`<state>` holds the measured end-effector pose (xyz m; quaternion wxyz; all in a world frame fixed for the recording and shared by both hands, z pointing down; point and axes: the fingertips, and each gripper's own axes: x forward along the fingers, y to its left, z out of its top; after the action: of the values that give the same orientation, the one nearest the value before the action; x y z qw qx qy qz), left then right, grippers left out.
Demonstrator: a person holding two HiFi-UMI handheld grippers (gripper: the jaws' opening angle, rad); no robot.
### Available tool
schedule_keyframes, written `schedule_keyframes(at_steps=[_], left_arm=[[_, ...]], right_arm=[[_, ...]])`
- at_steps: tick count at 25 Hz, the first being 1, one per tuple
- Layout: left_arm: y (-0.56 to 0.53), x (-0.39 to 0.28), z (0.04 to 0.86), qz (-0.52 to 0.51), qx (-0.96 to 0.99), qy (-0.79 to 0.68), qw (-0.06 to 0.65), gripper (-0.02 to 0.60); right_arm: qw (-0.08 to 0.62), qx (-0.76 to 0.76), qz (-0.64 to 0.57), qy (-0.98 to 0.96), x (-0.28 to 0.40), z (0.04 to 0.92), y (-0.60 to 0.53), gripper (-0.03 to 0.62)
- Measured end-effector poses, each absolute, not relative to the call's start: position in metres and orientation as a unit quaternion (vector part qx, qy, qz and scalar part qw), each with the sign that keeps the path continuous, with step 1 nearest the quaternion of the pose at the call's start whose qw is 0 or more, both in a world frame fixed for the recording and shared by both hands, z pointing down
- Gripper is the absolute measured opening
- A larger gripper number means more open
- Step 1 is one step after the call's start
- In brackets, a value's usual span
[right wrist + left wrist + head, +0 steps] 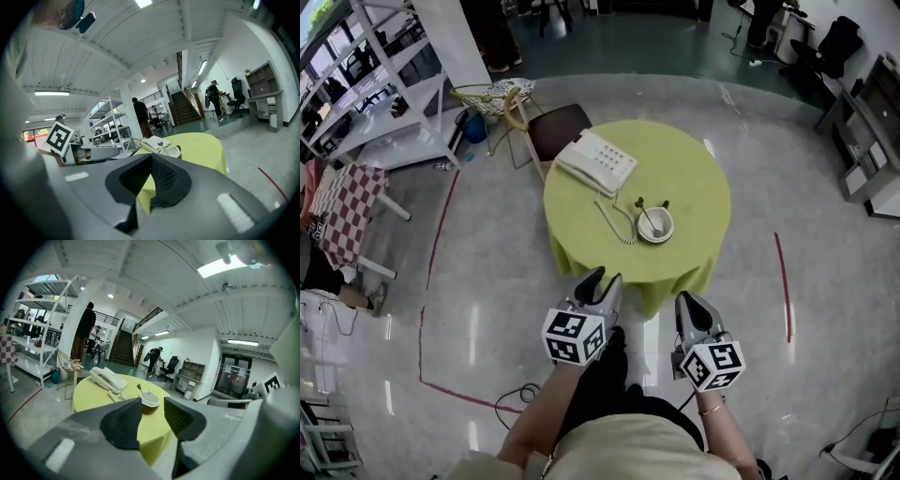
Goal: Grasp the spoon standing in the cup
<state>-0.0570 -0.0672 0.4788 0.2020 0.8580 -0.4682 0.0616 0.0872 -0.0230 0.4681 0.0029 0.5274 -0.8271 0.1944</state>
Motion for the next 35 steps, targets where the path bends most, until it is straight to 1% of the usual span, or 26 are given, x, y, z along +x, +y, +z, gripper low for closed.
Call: schedule_keyframes(at_steps=[12, 23, 27, 35], left_arm=[[-0.149, -0.062, 0.498, 0.082, 0.870, -0.431, 0.226, 0.163], [-0.187, -0.033, 0.518, 0.114, 0.888, -0.377, 0.236, 0.173], [-0.198, -0.025, 0.525, 0.118, 0.886, -0.372, 0.252, 0.183], [-0.225, -0.007, 0.536, 0.135, 0.882, -0.371, 0.257, 0.184]], right_arm=[[0.015, 0.578, 0.198, -0.792, 0.087, 0.478, -0.095, -0.002], [0.016, 0.613, 0.218, -0.759, 0.100, 0.493, -0.117, -0.002], [0.015, 0.622, 0.224, -0.750, 0.111, 0.497, -0.122, -0.002], [0.020, 0.626, 0.227, -0.746, 0.131, 0.497, -0.140, -0.002]])
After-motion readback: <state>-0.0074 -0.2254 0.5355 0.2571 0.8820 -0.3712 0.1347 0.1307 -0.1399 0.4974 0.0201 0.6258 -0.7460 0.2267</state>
